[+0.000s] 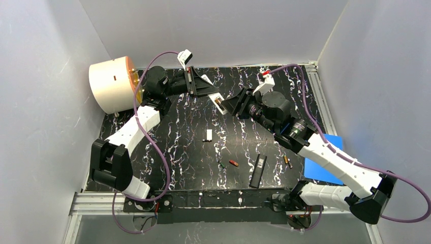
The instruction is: Load the batteries into the remote control
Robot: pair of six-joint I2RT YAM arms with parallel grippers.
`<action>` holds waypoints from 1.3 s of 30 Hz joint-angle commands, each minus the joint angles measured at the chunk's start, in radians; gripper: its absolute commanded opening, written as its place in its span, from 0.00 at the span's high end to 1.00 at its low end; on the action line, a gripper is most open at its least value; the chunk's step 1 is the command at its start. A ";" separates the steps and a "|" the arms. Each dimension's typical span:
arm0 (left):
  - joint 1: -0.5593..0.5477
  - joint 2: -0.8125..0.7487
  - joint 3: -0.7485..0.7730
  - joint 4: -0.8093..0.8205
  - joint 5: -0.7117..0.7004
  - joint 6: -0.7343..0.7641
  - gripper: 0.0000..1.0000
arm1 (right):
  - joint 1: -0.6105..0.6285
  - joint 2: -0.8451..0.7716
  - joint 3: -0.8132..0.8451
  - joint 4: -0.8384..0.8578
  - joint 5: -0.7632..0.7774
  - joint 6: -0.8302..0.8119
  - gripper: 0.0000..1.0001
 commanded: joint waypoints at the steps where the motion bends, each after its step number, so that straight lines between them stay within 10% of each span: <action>1: -0.003 0.000 0.024 0.077 0.016 -0.042 1.00 | -0.001 0.004 0.010 0.057 -0.013 -0.019 0.50; 18: -0.003 -0.002 0.003 0.088 -0.045 -0.039 1.00 | -0.032 -0.036 0.036 0.070 0.023 0.045 0.36; 23: -0.002 -0.011 -0.005 0.089 -0.088 -0.044 1.00 | -0.039 -0.030 -0.005 0.140 -0.043 0.160 0.02; 39: -0.003 -0.031 -0.038 0.089 -0.108 -0.026 1.00 | -0.078 0.078 -0.077 0.330 -0.190 0.443 0.12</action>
